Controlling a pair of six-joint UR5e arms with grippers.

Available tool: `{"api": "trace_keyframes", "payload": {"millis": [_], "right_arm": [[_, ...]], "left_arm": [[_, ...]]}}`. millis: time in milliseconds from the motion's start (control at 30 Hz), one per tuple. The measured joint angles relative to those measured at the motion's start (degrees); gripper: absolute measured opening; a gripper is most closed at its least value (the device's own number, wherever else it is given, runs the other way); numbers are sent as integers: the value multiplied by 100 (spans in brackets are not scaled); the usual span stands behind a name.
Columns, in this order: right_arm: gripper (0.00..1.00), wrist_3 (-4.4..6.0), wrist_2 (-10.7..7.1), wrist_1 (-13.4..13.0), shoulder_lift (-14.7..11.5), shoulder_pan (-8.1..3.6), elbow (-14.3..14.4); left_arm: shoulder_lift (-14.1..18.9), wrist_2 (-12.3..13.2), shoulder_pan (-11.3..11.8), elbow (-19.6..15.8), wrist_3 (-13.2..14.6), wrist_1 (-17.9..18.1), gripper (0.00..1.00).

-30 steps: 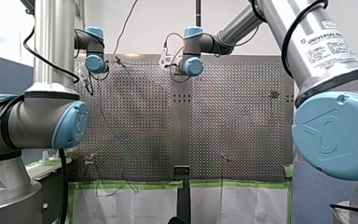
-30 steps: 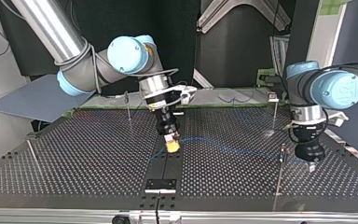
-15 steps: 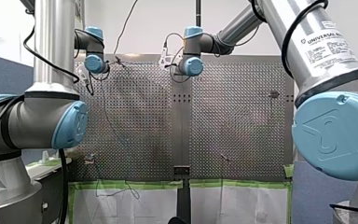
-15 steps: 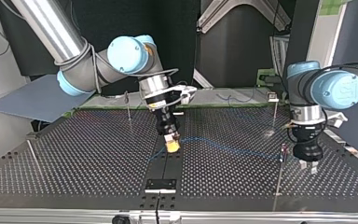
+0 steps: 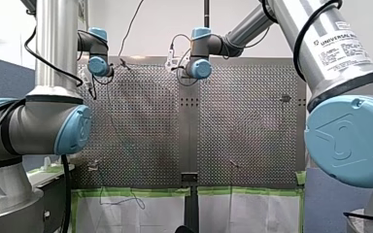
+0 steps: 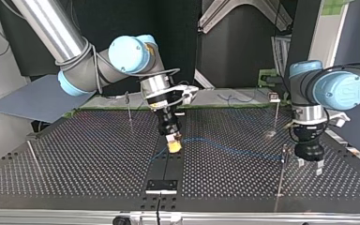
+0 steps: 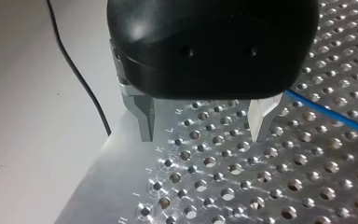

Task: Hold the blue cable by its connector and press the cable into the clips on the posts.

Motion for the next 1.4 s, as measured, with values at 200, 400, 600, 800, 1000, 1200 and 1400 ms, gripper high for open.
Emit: {"api": "trace_keyframes", "payload": {"millis": [200, 400, 600, 800, 1000, 1200, 1400], "right_arm": [[0, -2, 0, 10, -6, 0, -1], [0, -26, 0, 40, -43, 24, -6], [0, -49, 0, 73, -237, 77, -8], [0, -51, -20, 100, -367, 117, -8], [0, -68, -112, 332, -581, 246, -9], [0, -188, -132, 630, -654, 373, -9], [0, -284, -145, 835, -740, 480, -1]], "left_arm": [[0, -214, 7, 0, 72, -175, 100], [0, -299, 21, 1, 41, -239, 100], [4, -349, 42, 1, -36, -342, 100], [72, -480, 57, 0, -84, -546, 100], [315, -742, 60, -37, -150, -650, 100], [578, -891, 33, -111, -290, -738, 100], [755, -1001, -11, -176, -331, -999, 100]]}}
